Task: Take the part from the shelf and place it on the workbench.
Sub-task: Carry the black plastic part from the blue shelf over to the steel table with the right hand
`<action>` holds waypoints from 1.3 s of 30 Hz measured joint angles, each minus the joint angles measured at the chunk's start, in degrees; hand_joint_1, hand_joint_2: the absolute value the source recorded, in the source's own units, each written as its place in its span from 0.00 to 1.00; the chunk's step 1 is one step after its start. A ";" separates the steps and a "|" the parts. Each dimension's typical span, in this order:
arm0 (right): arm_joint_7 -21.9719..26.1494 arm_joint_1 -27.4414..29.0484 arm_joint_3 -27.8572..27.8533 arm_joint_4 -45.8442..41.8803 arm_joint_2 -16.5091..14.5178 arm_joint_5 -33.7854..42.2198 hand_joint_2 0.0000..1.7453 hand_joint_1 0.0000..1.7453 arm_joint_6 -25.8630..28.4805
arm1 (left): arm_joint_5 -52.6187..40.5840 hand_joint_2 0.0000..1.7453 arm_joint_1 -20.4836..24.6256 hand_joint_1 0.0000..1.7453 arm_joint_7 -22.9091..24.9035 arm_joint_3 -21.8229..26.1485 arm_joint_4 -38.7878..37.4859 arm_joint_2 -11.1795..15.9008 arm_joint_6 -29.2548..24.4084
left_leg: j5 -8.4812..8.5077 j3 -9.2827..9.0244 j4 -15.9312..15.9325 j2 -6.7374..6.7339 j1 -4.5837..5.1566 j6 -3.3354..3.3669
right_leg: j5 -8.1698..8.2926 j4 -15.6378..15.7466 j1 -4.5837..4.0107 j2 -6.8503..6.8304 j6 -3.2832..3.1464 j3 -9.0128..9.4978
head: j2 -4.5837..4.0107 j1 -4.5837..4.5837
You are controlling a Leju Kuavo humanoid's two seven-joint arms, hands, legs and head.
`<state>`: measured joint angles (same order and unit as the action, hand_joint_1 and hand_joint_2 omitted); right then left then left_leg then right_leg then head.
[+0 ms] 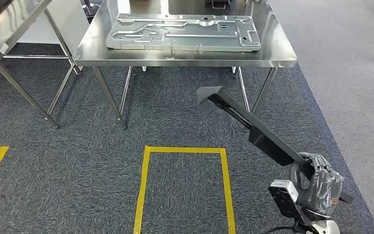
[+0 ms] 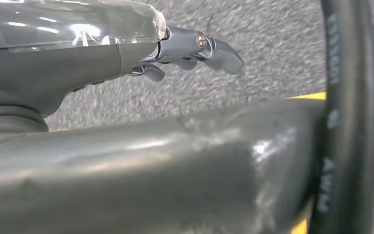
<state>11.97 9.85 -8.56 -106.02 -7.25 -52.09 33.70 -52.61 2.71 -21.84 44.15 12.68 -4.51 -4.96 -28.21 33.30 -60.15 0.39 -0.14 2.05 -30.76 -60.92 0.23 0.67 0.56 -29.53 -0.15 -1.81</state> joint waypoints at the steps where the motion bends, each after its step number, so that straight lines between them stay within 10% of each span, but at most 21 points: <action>1: -0.92 -1.22 0.64 0.46 0.58 -1.76 1.00 1.00 0.12 | -0.31 0.00 0.19 0.00 0.09 0.00 -0.01 0.02 0.08 | 0.14 -0.71 0.39 -0.01 -0.14 0.30 | -0.32 -1.21 0.03 -0.10 0.26 -0.49 | 0.00 0.01; 6: -5.85 -6.62 4.01 3.63 3.70 -8.86 1.00 1.00 -0.63 | -1.73 0.00 0.96 0.00 0.73 -0.02 -0.01 0.01 0.60 | -0.68 -2.38 1.06 0.12 -0.43 0.63 | -5.30 -13.20 0.79 -0.36 1.52 -9.74 | 0.00 0.01; 12: -8.19 -11.07 6.42 8.14 6.99 -12.17 1.00 1.00 -1.82 | -2.52 0.00 1.31 0.00 1.05 -0.02 -0.01 -0.10 0.71 | -3.76 -5.51 1.28 0.67 -0.74 -1.11 | 5.35 -0.01 1.24 -0.80 1.57 -8.41 | 0.00 0.02; 15: -8.37 -11.82 7.01 9.13 7.53 -12.37 1.00 1.00 -1.84 | -2.53 0.00 1.52 0.00 1.12 -0.02 0.00 -0.10 0.70 | -3.41 -6.17 0.54 0.69 -0.66 -2.25 | 5.37 0.91 1.18 -0.66 0.22 -7.19 | 0.00 0.02; 18: -8.61 -12.50 7.46 9.75 7.81 -12.87 1.00 1.00 -1.88 | -2.57 0.00 1.76 0.00 1.10 -0.04 -0.01 -0.15 0.70 | -3.85 -2.44 -6.75 0.16 -0.83 -2.64 | 4.34 1.52 1.12 -0.74 -1.00 -5.16 | 0.00 0.01; 22: -9.96 -13.73 8.25 11.01 8.66 -15.30 1.00 1.00 -2.91 | -2.96 0.00 1.55 0.00 1.26 -0.04 -0.01 -0.14 0.79 | -9.05 5.27 -13.85 0.04 -0.80 -2.61 | 2.37 1.56 0.64 -0.53 -1.54 -2.99 | 0.00 0.02; 28: -12.17 -18.54 9.64 14.60 10.59 -18.39 1.00 1.00 -5.66 | -3.92 0.00 1.54 0.00 1.65 -0.04 -0.01 0.09 1.01 | 2.62 4.08 -0.97 0.12 0.37 -0.44 | -0.41 1.47 0.17 -0.03 -0.53 0.23 | 0.00 0.01; 32: -13.25 -22.57 10.81 16.74 12.25 -20.92 1.00 1.00 -7.62 | -4.53 0.00 2.15 0.00 1.73 -0.04 0.02 0.06 1.30 | 2.58 1.71 0.51 0.18 0.16 0.66 | -0.10 -2.60 0.33 -0.11 0.78 -0.82 | 0.00 -0.01; 36: -16.28 -27.40 13.47 20.00 12.01 -26.79 1.00 1.00 -11.28 | -5.12 0.00 5.94 0.00 7.11 -0.76 0.16 -3.75 -1.93 | 1.54 0.21 0.82 0.47 0.05 1.03 | -4.53 -13.13 0.78 -0.38 1.57 -9.48 | 0.00 -0.02; 39: -19.61 -31.67 17.83 24.30 10.07 -31.47 1.00 1.00 -12.20 | -1.09 0.00 12.80 0.00 15.47 -3.69 0.04 -9.76 -7.37 | 0.16 -1.43 0.80 1.36 -0.09 0.66 | -2.15 -9.13 1.08 -0.50 2.19 -11.69 | 0.00 -0.01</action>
<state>-7.63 -21.82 9.27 -81.73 2.82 -83.56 21.50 -53.70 15.51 -6.38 40.46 12.73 -14.27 -12.33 -28.05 31.87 -59.35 1.75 -0.22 2.71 -32.91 -70.05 1.31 0.16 2.75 -41.22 -0.15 -1.82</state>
